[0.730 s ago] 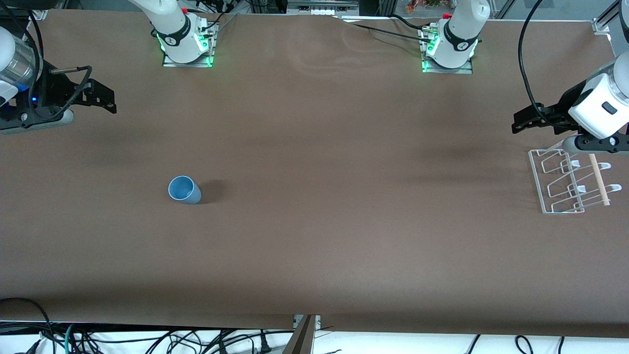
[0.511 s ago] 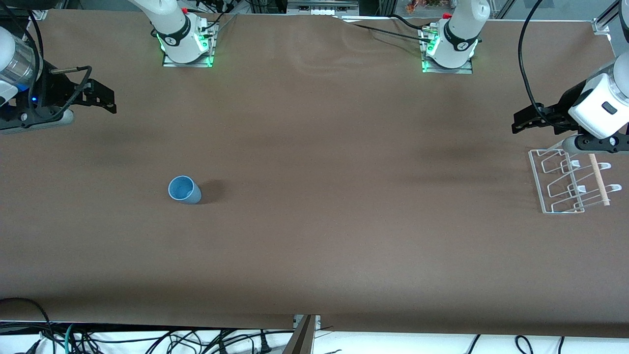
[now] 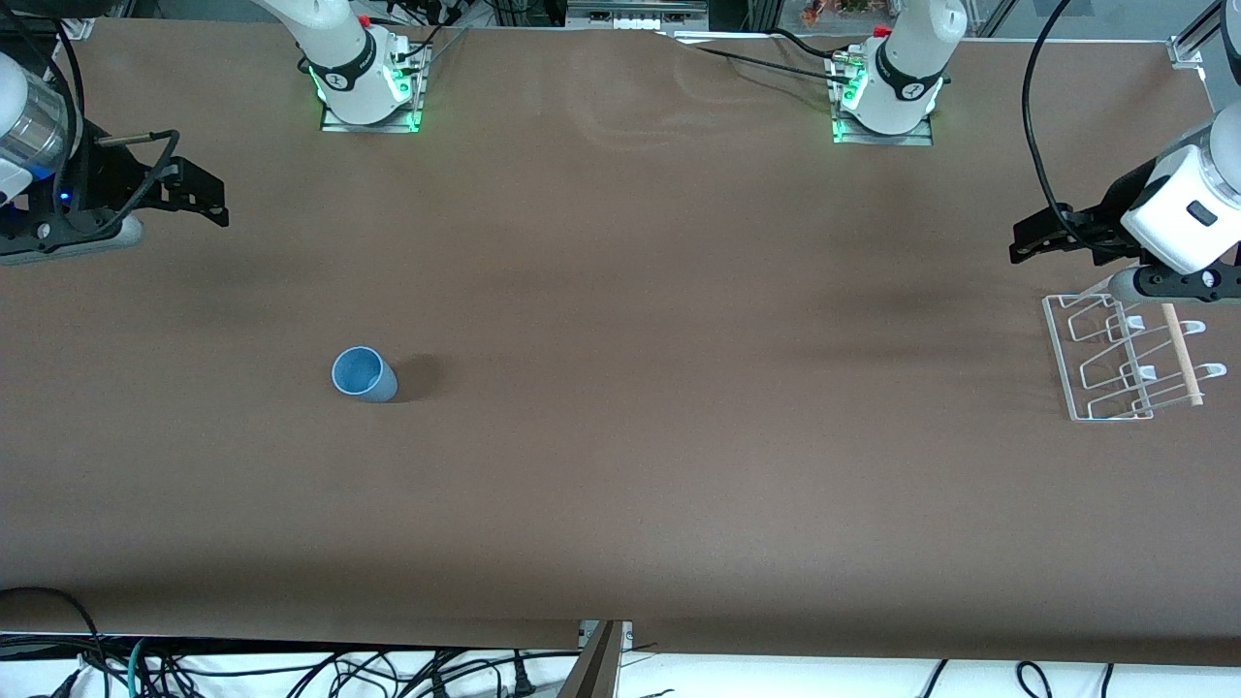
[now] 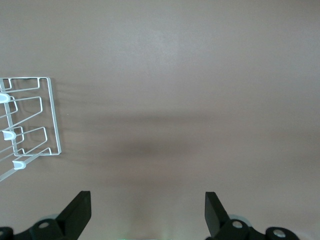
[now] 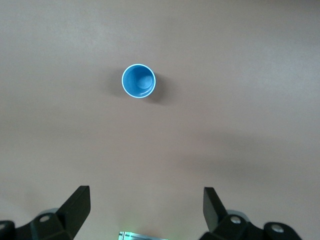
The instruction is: Transfer cup to left arm and place on rack
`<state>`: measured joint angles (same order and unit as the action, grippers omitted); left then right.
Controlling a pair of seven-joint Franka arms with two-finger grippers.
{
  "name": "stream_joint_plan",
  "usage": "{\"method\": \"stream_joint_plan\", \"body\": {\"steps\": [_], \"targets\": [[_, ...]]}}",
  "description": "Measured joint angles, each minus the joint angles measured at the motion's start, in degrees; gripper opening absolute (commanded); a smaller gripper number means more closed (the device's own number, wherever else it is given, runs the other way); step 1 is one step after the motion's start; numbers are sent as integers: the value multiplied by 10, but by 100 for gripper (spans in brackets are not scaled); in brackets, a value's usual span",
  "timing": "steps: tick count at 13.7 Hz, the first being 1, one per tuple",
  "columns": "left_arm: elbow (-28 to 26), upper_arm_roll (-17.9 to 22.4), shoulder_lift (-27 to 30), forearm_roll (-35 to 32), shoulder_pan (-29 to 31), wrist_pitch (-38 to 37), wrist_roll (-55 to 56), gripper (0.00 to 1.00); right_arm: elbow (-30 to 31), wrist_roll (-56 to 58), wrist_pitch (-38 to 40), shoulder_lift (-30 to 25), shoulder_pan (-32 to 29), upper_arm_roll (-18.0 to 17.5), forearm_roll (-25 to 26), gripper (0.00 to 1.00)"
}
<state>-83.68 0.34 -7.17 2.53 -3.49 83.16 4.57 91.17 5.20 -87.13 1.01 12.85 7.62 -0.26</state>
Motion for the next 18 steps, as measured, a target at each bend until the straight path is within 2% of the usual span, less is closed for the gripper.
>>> {"method": "stream_joint_plan", "body": {"steps": [18], "targets": [[0, 0, -1, 0, 1, 0, 0, 100, 0, 30, 0, 3, 0, -1, 2, 100]]}}
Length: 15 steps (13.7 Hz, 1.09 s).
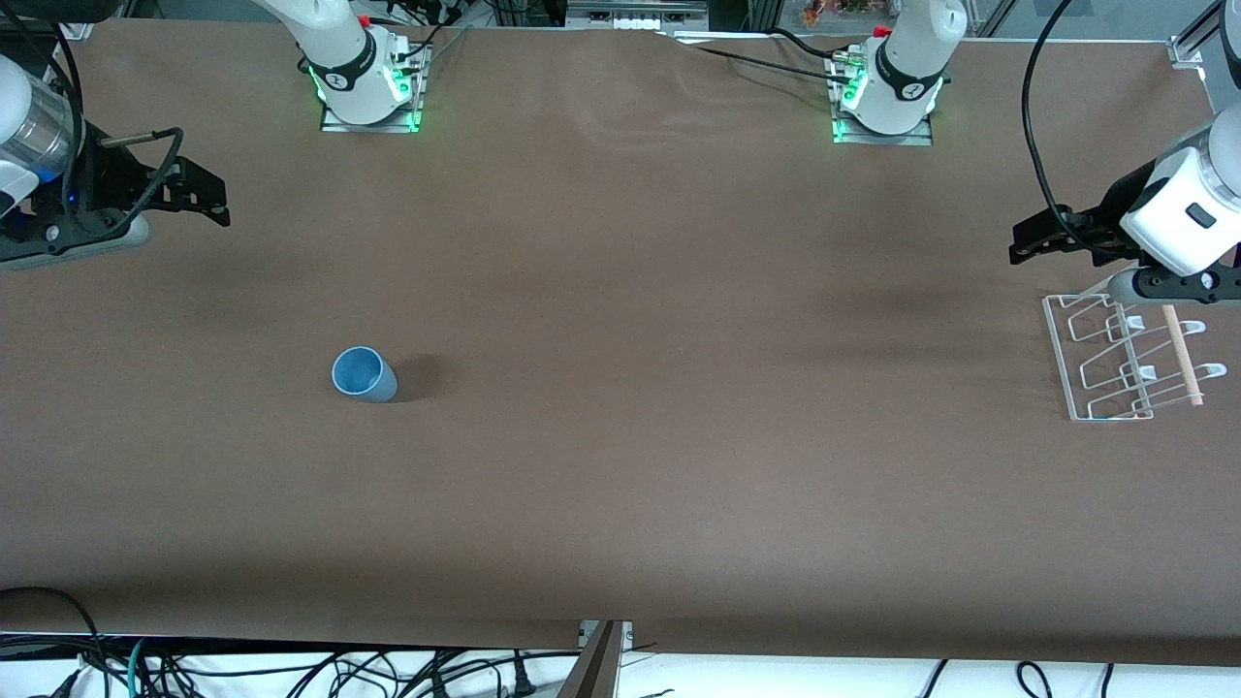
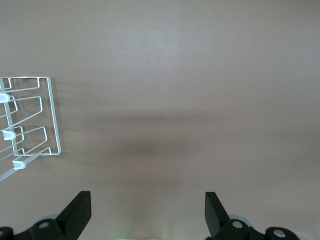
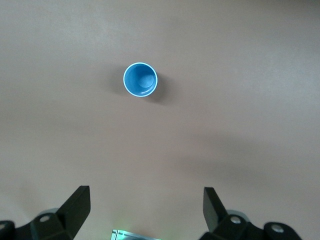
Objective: Transfer cup to left arm and place on rack
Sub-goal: 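Reach the right gripper down to the blue cup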
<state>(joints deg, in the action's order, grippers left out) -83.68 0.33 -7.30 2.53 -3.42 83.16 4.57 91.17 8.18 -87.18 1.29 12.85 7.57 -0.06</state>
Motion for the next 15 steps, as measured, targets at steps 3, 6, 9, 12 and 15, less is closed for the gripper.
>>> {"method": "stream_joint_plan", "body": {"steps": [3, 6, 9, 12, 15], "targets": [[0, 0, 0, 0, 0, 0, 0, 100, 0, 0, -1, 2, 0, 0, 0, 100], [0, 0, 0, 0, 0, 0, 0, 100, 5, -5, -15, 8, 0, 0, 0, 100], [0, 0, 0, 0, 0, 0, 0, 100, 47, -12, -80, 16, 0, 0, 0, 100], [0, -1, 0, 0, 0, 0, 0, 100, 147, -12, -222, 31, 0, 0, 0, 99], [0, -1, 0, 0, -1, 0, 0, 100, 231, -13, -354, 74, 2, -4, -1, 99]]}}
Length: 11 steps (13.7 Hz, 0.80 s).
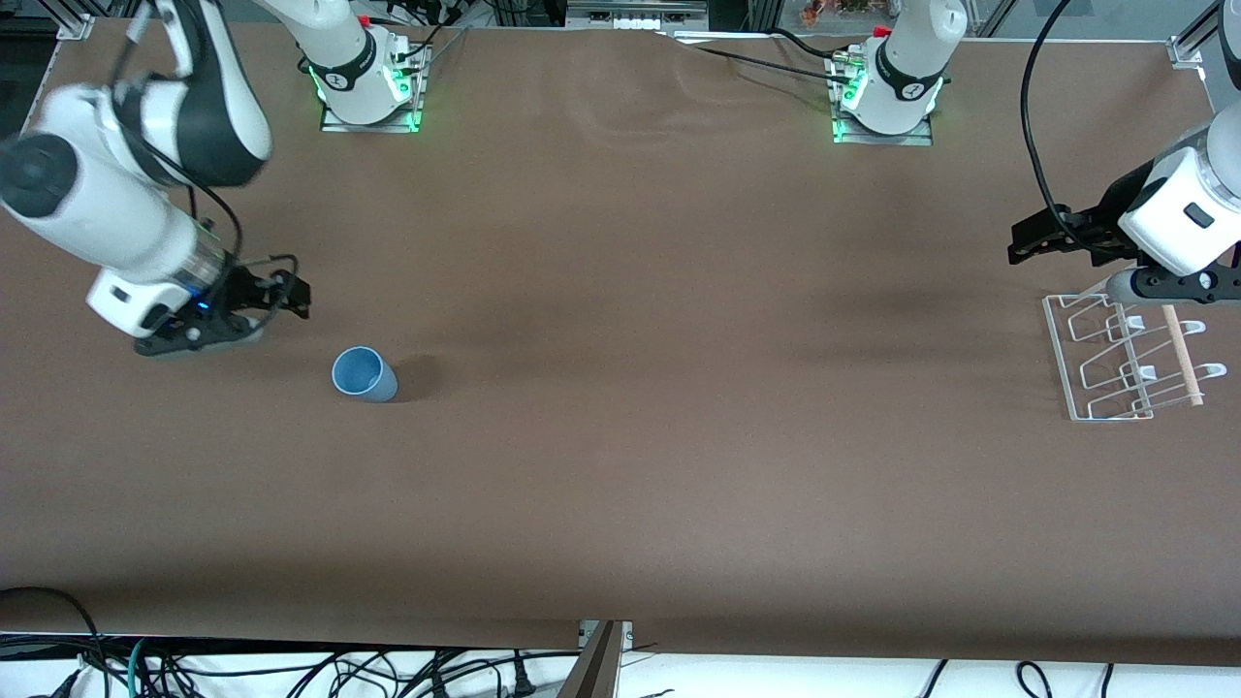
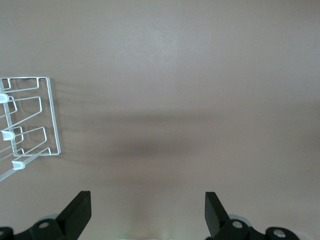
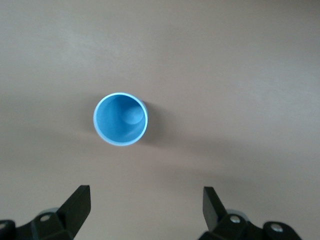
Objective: Transfer cup to left arm and place on rack
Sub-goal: 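Reach the right gripper down to the blue cup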
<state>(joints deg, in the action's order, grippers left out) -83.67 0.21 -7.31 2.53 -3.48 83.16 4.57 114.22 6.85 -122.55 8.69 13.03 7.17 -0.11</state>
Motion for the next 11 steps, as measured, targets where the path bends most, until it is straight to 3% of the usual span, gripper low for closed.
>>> {"method": "stream_joint_plan", "body": {"steps": [4, 8, 11], "targets": [[0, -1, -2, 0, -1, 1, 0, 100, 12, -3, -88, 77, 1, -2, -6, 99], [3, -1, -5, 0, -1, 1, 0, 100, -6, -4, -118, 120, 1, -2, -21, 99], [4, -1, -7, 0, -1, 1, 0, 100, -14, -4, -145, 149, 2, -3, -23, 88]]}}
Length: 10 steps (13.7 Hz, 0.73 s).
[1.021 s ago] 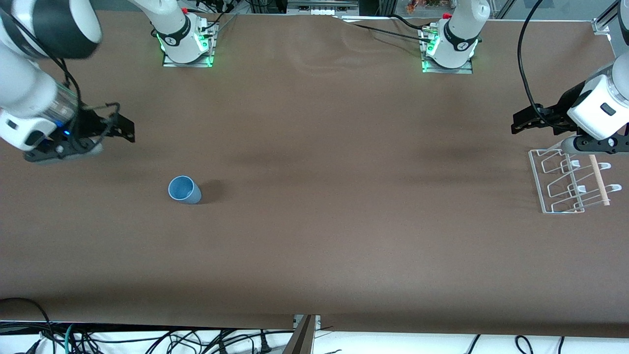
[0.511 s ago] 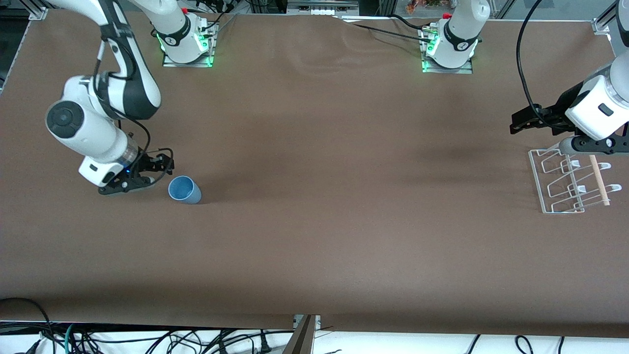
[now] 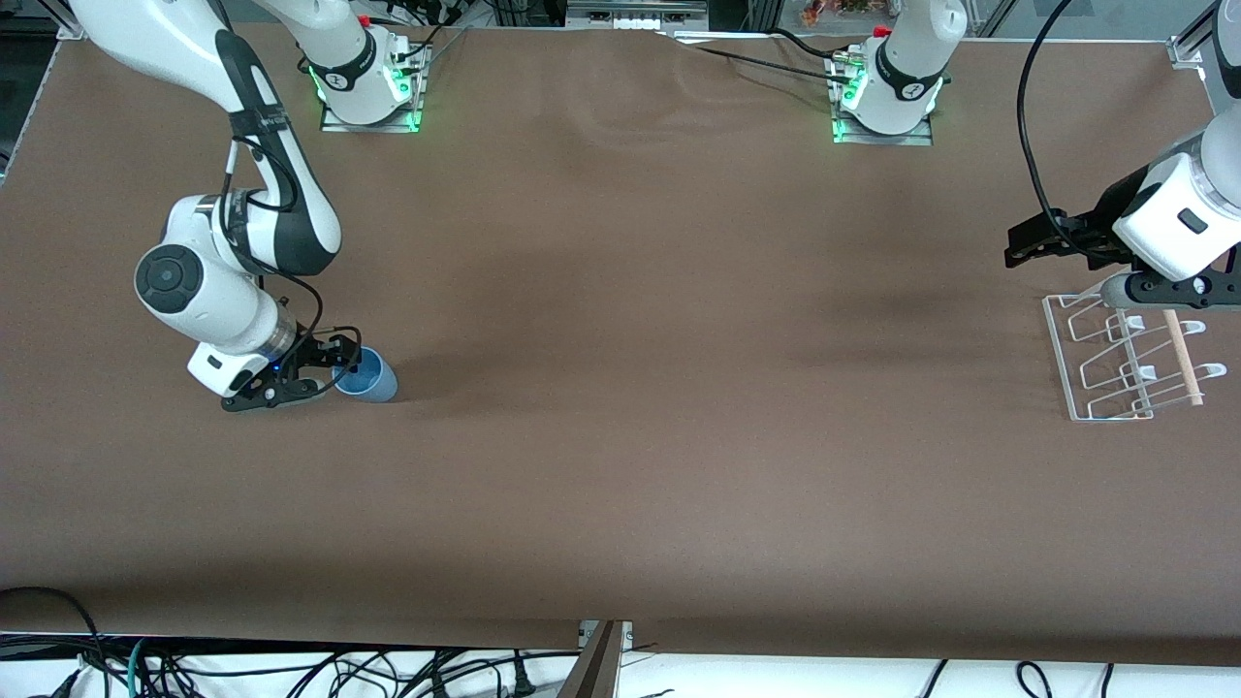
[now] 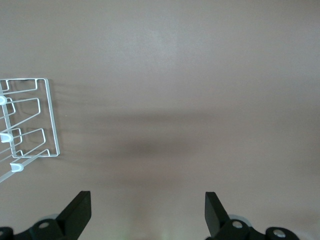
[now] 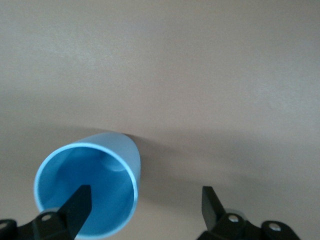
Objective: Transfer cup to left arm and place on rack
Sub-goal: 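Reach the right gripper down to the blue cup, then close the right gripper on the blue cup's rim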
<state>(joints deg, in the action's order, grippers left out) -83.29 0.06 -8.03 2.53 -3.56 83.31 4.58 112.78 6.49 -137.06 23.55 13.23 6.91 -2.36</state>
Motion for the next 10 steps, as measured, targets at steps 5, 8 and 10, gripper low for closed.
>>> {"method": "stream_joint_plan", "body": {"steps": [5, 8, 10], "targets": [[0, -2, -3, 0, -2, 0, 0, 100, -10, -3, -22, 32, 5, -9, -24, 11], [1, -3, -3, 2, -2, 0, 0, 100, -30, -4, -21, 39, 6, -14, -26, 0], [1, -4, -4, 7, -4, 0, 0, 100, -42, -4, -6, 40, 6, -15, -26, 0]]}}
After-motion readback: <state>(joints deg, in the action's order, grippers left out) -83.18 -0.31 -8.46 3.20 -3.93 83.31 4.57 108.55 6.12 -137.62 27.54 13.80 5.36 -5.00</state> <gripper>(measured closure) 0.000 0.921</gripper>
